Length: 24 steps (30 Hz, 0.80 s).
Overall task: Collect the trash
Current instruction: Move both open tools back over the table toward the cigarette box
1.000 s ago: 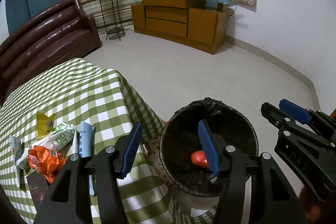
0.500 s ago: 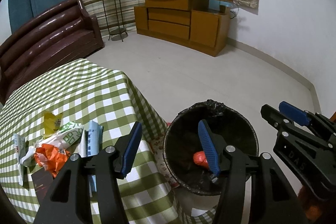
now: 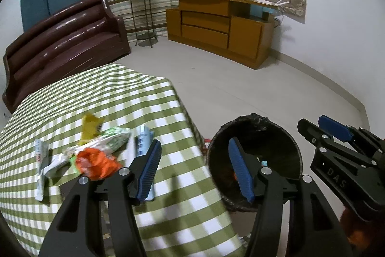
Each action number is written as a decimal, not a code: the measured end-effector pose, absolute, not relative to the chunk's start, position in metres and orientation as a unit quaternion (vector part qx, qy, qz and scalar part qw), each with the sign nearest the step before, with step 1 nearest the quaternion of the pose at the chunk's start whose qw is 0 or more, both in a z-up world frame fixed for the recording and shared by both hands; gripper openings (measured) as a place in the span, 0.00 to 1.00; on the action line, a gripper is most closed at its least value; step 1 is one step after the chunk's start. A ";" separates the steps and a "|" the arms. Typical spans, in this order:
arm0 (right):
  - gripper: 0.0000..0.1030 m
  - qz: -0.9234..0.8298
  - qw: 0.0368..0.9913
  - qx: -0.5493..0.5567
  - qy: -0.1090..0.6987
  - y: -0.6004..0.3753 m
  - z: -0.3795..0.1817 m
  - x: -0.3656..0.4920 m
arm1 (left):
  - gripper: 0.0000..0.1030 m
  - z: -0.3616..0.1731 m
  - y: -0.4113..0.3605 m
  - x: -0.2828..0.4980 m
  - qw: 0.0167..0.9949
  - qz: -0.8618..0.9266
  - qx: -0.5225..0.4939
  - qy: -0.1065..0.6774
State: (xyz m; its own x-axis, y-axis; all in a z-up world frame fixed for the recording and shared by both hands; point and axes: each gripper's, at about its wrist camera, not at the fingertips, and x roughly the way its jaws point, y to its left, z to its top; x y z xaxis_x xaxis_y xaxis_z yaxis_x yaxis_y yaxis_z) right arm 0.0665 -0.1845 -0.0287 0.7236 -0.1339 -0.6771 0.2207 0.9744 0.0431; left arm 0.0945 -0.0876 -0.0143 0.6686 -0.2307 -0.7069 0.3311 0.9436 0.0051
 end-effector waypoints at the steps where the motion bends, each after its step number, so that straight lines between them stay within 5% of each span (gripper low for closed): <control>1: 0.41 -0.093 0.927 0.059 0.359 -0.182 -0.028 0.066 | 0.56 -0.013 -0.083 0.093 0.912 -0.150 0.065 0.377; 24: 0.48 -0.030 0.930 0.024 0.365 -0.120 -0.024 0.052 | 0.65 -0.018 0.009 0.052 0.915 -0.058 0.026 0.399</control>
